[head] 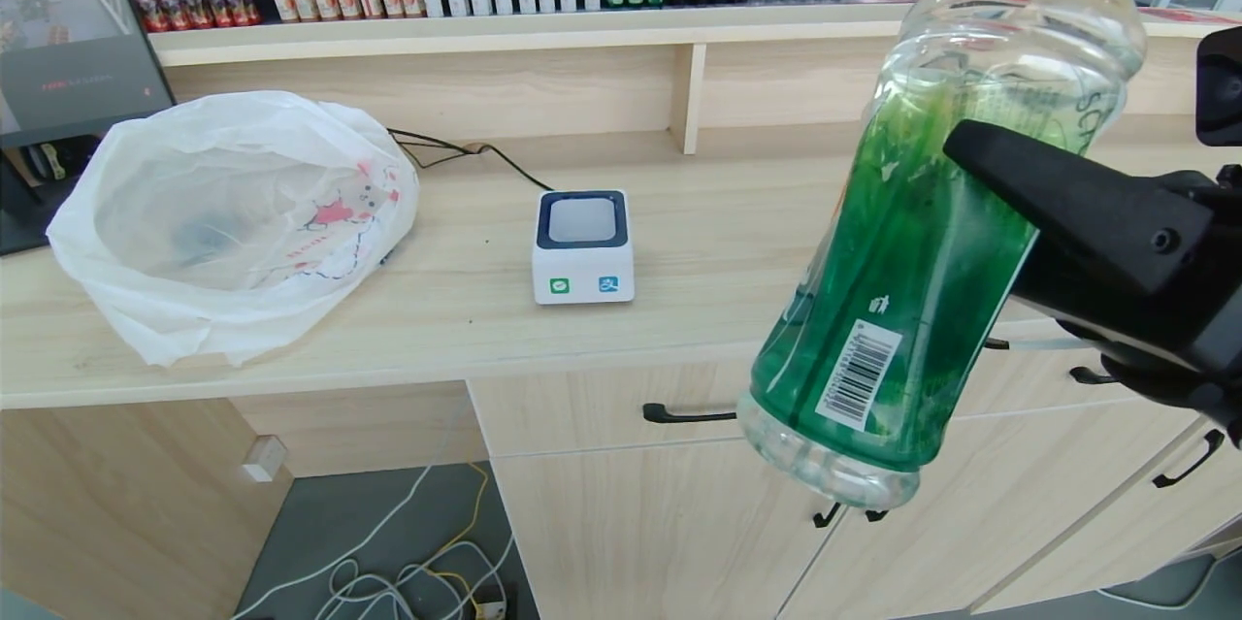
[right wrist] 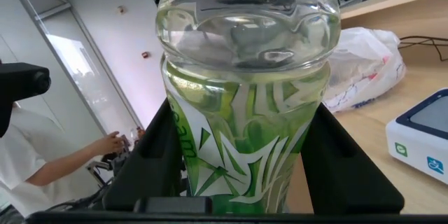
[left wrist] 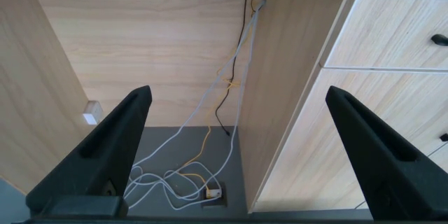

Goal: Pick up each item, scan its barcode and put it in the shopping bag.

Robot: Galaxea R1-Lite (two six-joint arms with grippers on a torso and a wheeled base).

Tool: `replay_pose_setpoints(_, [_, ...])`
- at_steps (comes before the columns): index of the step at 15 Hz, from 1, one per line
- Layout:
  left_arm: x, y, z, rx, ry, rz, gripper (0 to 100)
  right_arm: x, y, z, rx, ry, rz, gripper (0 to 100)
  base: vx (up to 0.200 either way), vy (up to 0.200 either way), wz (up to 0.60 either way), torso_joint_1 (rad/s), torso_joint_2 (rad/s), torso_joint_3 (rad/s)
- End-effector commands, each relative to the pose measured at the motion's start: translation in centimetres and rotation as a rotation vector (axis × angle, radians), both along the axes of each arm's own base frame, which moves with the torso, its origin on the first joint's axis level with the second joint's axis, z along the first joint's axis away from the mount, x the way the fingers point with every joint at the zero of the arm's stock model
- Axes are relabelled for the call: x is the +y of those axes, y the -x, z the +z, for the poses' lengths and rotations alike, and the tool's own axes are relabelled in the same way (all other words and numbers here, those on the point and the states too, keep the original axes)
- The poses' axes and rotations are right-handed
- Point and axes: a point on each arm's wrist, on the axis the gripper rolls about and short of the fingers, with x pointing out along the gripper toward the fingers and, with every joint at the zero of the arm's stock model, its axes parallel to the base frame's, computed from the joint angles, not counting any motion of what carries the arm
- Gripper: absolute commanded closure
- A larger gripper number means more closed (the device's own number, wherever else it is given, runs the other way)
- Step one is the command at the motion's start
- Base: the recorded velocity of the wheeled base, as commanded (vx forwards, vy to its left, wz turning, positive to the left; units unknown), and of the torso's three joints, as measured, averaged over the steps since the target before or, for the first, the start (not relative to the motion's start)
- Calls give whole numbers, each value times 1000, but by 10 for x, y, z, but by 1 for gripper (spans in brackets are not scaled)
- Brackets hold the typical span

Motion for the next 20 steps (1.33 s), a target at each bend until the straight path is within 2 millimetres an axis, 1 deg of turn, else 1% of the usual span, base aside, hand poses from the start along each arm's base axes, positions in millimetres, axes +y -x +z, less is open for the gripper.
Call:
replay_pose_setpoints(1, [0, 0, 0, 0, 1, -1, 0, 0, 1, -1, 2, 3, 0, 100, 0, 0, 0, 0, 0, 0])
replay_pose_setpoints(4, [0, 0, 0, 0, 1, 1, 0, -1, 1, -2, -12, 10, -9, 100, 0, 0, 0, 0, 0, 0])
replay_pose_setpoints(11, [0, 0, 0, 0, 0, -1, 0, -1, 7, -15, -84, 63, -55, 100, 0, 0, 0, 0, 0, 0])
replay_pose_setpoints(12, [0, 0, 0, 0, 1, -1, 0, 0, 8, -18, -88, 72, -57, 100, 0, 0, 0, 0, 0, 0])
replay_pose_setpoints(14, [0, 0, 0, 0, 1, 1, 0, 3, 6, -31, -131, 124, -97, 100, 0, 0, 0, 0, 0, 0])
replay_pose_setpoints(16, [0, 0, 0, 0, 1, 1, 0, 3, 5, -44, -149, 161, -170, 100, 0, 0, 0, 0, 0, 0])
replay_pose_setpoints(17, [0, 0, 0, 0, 1, -1, 0, 8, 7, -45, -154, 154, -221, 100, 0, 0, 0, 0, 0, 0])
replay_pose_setpoints(18, [0, 0, 0, 0, 1, -1, 0, 11, 0, -48, -156, 156, -308, 100, 0, 0, 0, 0, 0, 0])
replay_pose_setpoints(20, [0, 0, 0, 0, 1, 1, 0, 12, -3, -45, -176, 144, -421, 100, 0, 0, 0, 0, 0, 0])
